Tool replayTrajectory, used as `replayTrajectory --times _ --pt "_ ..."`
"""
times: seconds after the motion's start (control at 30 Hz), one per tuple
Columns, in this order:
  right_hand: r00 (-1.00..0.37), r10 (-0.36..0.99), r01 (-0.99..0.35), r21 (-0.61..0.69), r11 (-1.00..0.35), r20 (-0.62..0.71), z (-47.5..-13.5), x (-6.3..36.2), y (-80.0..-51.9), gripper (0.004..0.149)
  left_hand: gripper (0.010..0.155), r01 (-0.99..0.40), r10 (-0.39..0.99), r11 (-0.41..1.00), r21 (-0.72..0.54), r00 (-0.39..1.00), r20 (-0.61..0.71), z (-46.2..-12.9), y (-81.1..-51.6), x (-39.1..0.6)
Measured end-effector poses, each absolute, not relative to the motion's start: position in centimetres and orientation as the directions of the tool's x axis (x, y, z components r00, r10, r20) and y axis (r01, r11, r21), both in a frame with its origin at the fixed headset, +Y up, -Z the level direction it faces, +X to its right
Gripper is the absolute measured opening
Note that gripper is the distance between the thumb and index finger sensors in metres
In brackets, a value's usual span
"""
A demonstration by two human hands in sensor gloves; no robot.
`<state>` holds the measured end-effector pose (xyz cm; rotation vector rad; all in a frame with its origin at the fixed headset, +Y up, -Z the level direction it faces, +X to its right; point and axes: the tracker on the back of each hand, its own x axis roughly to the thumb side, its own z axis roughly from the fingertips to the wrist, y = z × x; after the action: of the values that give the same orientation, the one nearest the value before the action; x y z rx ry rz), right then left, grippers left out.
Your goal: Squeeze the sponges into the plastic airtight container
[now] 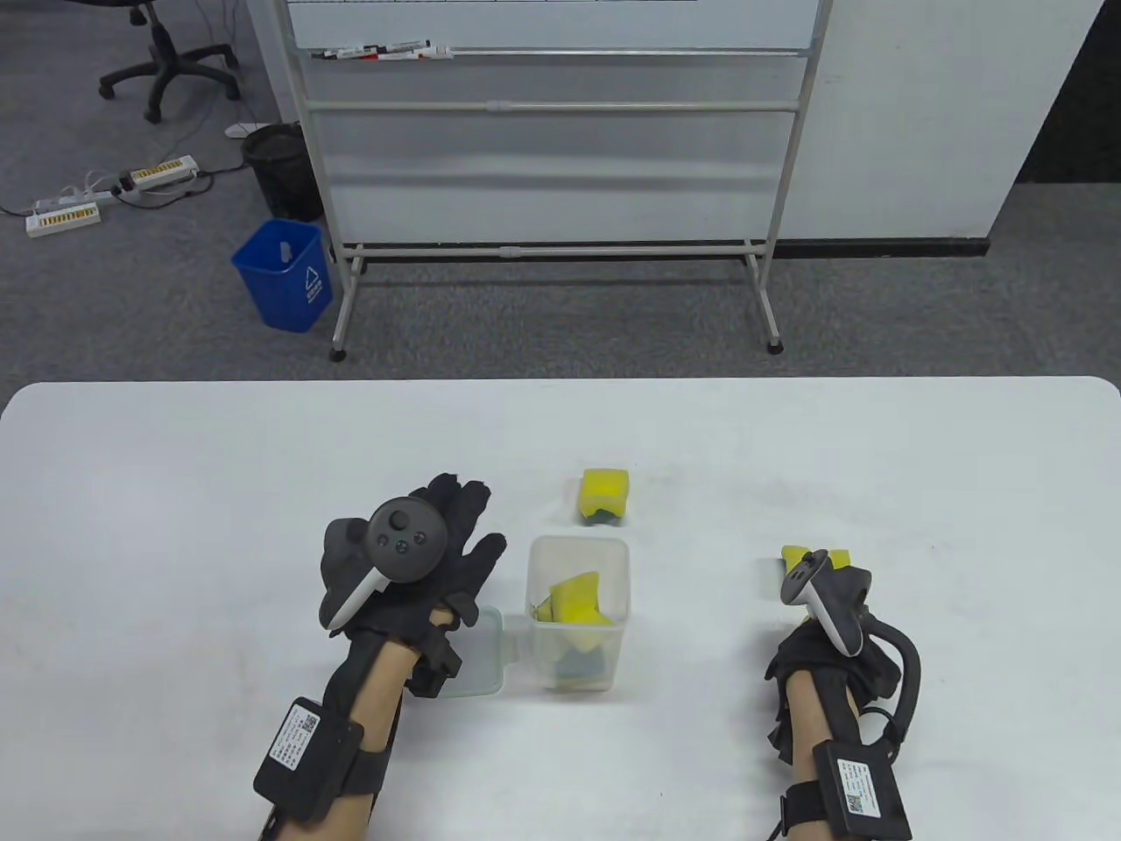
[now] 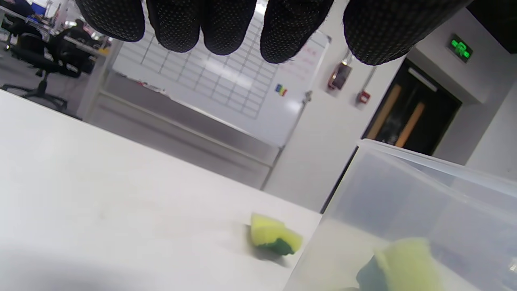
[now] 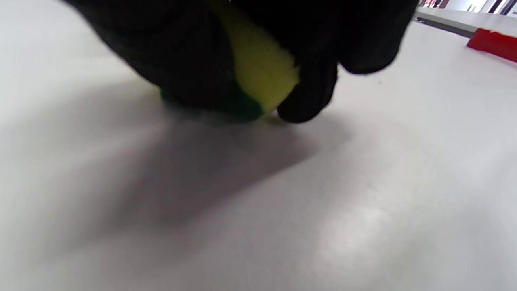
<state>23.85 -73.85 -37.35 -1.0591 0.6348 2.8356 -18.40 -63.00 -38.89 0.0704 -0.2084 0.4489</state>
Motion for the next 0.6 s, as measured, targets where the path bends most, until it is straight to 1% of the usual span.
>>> replayTrajectory --times 0.07,0.17,0.23,0.27,0.33,0.4,0.5,0.53,0.57,0.6 --pt "-0.761 -0.059 -0.220 0.343 -0.913 -0.646 -37.1 23.9 -73.1 0.051 0.069 -0.452 0.437 0.892 0.022 0.872 0.222 -38.8 -62.8 -18.4" --pt "-0.769 0.021 -0.252 0.273 -0.929 -0.638 -36.5 23.9 -70.9 0.051 0.069 -0.480 0.462 0.877 0.022 0.856 0.232 -38.6 -62.3 -18.5" --pt "-0.775 0.151 -0.321 0.176 -0.931 -0.614 -36.0 23.6 -68.9 0.051 0.069 -0.511 0.491 0.859 0.020 0.835 0.250 -38.3 -61.9 -18.5" --pt "-0.766 0.245 -0.366 0.090 -0.926 -0.594 -35.7 23.4 -67.9 0.051 0.069 -0.532 0.510 0.847 0.018 0.820 0.260 -38.2 -61.7 -18.5" --pt "-0.732 0.459 -0.514 -0.034 -0.857 -0.503 -35.2 22.6 -65.7 0.052 0.069 -0.578 0.550 0.816 0.018 0.786 0.284 -37.9 -61.2 -18.6" --pt "-0.693 0.604 -0.615 -0.115 -0.780 -0.393 -34.9 21.5 -63.8 0.052 0.069 -0.631 0.595 0.775 0.015 0.739 0.317 -37.5 -60.5 -18.6" --pt "-0.621 0.753 -0.736 -0.166 -0.656 -0.217 -34.5 19.4 -60.9 0.052 0.068 -0.683 0.631 0.730 0.024 0.687 0.360 -36.9 -59.7 -18.5" --pt "-0.595 0.785 -0.765 -0.176 -0.619 -0.173 -34.4 18.7 -60.2 0.052 0.068 -0.694 0.636 0.719 0.022 0.672 0.379 -36.6 -59.4 -18.3" --pt "-0.564 0.820 -0.798 -0.190 -0.572 -0.100 -34.2 17.8 -59.3 0.052 0.067 -0.709 0.645 0.705 0.014 0.649 0.404 -36.3 -59.0 -18.1" --pt "-0.538 0.841 -0.819 -0.196 -0.539 -0.062 -34.1 17.2 -58.7 0.053 0.067 -0.722 0.654 0.692 0.004 0.629 0.420 -36.1 -58.8 -18.0"
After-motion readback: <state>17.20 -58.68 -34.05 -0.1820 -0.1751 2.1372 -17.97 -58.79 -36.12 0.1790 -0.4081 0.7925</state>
